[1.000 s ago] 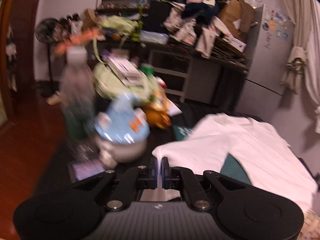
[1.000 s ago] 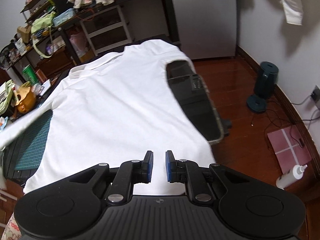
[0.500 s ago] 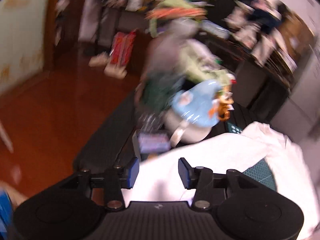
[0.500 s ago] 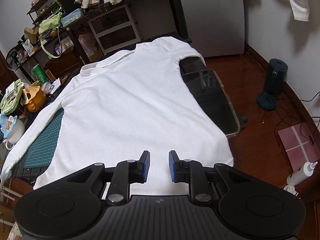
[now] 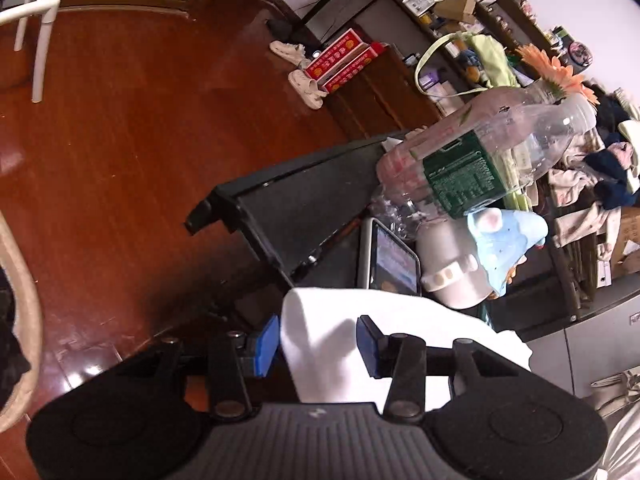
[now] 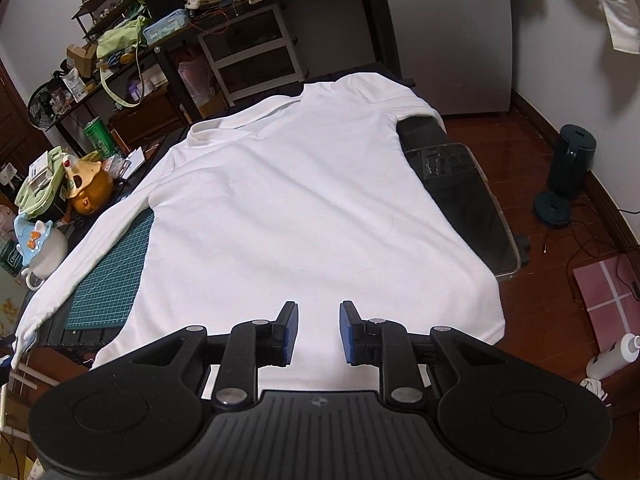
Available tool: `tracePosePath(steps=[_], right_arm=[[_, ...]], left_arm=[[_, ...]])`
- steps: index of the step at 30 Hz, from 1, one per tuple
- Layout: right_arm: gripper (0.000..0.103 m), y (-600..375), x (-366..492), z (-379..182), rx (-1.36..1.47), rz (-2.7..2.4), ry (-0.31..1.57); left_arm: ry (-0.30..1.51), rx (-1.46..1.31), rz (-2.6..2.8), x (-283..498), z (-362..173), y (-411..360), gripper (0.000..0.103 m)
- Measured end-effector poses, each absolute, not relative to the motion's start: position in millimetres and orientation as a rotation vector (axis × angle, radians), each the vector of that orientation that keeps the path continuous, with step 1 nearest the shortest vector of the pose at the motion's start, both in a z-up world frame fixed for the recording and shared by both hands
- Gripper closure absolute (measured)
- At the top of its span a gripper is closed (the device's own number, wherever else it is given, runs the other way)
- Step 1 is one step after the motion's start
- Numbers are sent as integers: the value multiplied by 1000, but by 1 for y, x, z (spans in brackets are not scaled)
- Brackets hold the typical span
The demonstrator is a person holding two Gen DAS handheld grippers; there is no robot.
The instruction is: Fold clothes
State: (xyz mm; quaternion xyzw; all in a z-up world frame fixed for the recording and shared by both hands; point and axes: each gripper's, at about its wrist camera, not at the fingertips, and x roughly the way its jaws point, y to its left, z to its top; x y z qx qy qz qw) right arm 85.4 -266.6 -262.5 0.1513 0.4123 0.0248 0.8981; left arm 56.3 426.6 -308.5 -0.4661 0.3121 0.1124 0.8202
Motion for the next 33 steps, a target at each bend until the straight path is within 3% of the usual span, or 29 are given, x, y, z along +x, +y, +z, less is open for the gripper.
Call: tracePosePath(steps=[1, 2, 6, 10, 13, 19, 23, 28, 30, 32, 33], right_arm=[[81, -267, 85, -263, 314, 50, 855], [81, -268, 85, -264, 316, 48, 859], [81, -268, 86, -266, 325, 43, 867], [81, -267, 85, -265, 318, 41, 861], [81, -269, 86, -268, 332, 39, 864], [81, -268, 89, -270, 352, 51, 857], [81, -262, 105, -261, 287, 66, 850], [79, -219, 174, -218, 204, 299, 705], [65, -192, 208, -204, 119, 394, 637], [32, -146, 258, -186, -43, 488, 552], [29, -130, 282, -184, -108, 495, 532]], left_arm=[[649, -984, 236, 59, -307, 424, 73], [639, -970, 237, 59, -304, 423, 100], [576, -860, 258, 59, -280, 414, 103], [403, -783, 270, 42, -217, 416, 103], [431, -747, 290, 42, -204, 424, 103], [723, -753, 320, 54, -241, 426, 102], [793, -816, 320, 35, -267, 419, 102], [776, -836, 289, 27, -272, 419, 102], [772, -825, 279, 30, -270, 420, 102], [773, -810, 266, 36, -270, 421, 102], [774, -812, 263, 38, -271, 421, 102]])
